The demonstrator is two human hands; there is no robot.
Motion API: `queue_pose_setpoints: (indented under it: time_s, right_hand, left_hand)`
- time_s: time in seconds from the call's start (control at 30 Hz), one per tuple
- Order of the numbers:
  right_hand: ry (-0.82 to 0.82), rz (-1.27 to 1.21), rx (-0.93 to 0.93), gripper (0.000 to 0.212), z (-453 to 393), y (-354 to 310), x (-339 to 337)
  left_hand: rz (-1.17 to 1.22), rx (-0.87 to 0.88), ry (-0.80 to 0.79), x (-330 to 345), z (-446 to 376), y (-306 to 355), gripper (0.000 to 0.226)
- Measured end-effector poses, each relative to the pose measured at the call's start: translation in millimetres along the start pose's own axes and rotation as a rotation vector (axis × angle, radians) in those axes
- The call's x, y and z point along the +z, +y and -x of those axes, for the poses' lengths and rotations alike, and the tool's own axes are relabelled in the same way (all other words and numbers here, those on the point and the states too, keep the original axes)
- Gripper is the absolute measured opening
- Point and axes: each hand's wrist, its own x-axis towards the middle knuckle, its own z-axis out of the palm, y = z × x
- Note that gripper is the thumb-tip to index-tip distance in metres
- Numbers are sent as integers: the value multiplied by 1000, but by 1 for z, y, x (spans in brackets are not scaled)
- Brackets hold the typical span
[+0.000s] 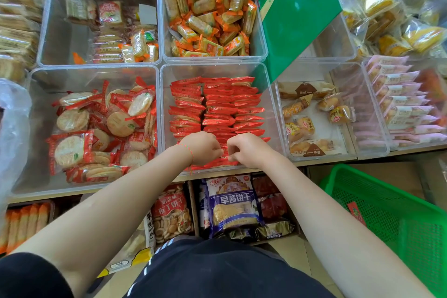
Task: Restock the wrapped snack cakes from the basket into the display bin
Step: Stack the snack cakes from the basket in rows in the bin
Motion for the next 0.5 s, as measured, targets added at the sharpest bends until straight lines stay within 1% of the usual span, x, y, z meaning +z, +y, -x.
queue_pose_setpoints:
  time_s: [0.1,0.23,0.3,0.33,0.43,0.5]
  right_hand:
    - [35,16,-39,12,4,4,-1]
    - [40,-19,-47,12,8,4,4]
    - [42,-25,-58,11,6,-2,9]
    - [35,0,-59,10,3,-6,10]
    - [-6,142,-32,12,-4,-18,9]
    - [-35,205,8,14,-7,-22,7]
  left_hand:
    - [-66,-15,-55,-3,-5,4,40]
    - [-67,-38,-6,-6,-7,5,18]
    - [-101,-35,-9,-8,-7,7,9]
    - [-138,-37,-13,-9,-7,8,8]
    - [-296,-51,-2,-10,-7,16,14]
    - [-347,-54,-2,-11,-7,21,12]
